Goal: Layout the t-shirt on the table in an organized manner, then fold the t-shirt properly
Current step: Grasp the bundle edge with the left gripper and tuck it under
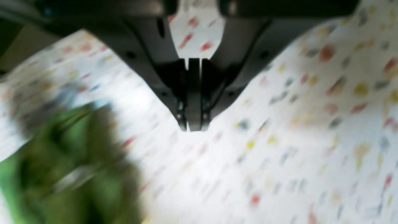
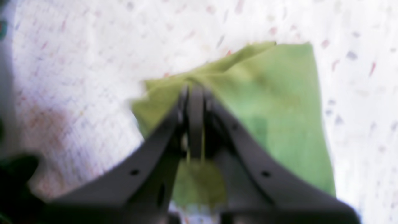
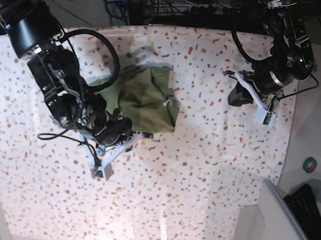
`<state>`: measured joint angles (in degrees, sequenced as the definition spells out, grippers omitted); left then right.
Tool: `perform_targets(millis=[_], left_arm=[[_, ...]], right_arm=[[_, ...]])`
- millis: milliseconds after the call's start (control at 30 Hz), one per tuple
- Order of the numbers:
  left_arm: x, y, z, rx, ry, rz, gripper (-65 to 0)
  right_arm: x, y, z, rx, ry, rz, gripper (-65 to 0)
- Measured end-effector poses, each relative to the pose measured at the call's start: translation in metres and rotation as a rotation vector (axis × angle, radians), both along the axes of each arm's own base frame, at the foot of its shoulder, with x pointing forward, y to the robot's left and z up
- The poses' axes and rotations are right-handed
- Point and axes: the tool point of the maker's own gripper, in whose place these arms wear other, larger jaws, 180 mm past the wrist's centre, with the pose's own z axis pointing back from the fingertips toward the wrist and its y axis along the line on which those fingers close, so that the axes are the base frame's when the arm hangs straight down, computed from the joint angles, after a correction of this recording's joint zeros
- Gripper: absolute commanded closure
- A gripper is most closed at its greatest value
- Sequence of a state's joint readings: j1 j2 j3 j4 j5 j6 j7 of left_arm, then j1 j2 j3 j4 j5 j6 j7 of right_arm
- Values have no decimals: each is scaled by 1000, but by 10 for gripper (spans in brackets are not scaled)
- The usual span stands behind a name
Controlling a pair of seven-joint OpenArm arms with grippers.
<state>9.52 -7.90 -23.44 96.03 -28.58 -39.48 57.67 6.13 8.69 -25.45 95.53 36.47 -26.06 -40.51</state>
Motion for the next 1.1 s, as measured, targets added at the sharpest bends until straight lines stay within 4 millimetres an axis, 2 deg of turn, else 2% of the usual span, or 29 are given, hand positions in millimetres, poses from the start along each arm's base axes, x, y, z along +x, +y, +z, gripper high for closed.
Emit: perform_targets(millis=[67,133,167,233,400,500,567,833,1100], left_arm=[[-2,-13,-3,-36,8,0,-359],[-4,-19,-8,-55,22,6,-566],[-5,-22,-10,-62,30,8,-642],[-6,-28,-15,-79,44,3,-650],[-16,-65,-32,-129,109,-86,-650],[-17,-80,-42,-158,143,-109,-650],[-15,-91,-45,-194,150,-103,-650],[-11,-116,-57,-239,197,-132,-650],[-8,-131,-68,-266,242,-52,-650]], right_arm=[[-5,-7,1,31,21,-26,0],[-6,-28,-5,20,36,-87,0],[-5,-39,-8,12,40,-114,0],[-3,-55,-8,4,34,-162,0],[-13,-61,-17,-2,67,-158,0],[-11,-73,-17,-39,53,-168,0],[-10,-74,-17,-38,52,-171,0],[-18,-72,-23,-31,75,-169,0],[-17,-74,-22,-30,73,-173,0]])
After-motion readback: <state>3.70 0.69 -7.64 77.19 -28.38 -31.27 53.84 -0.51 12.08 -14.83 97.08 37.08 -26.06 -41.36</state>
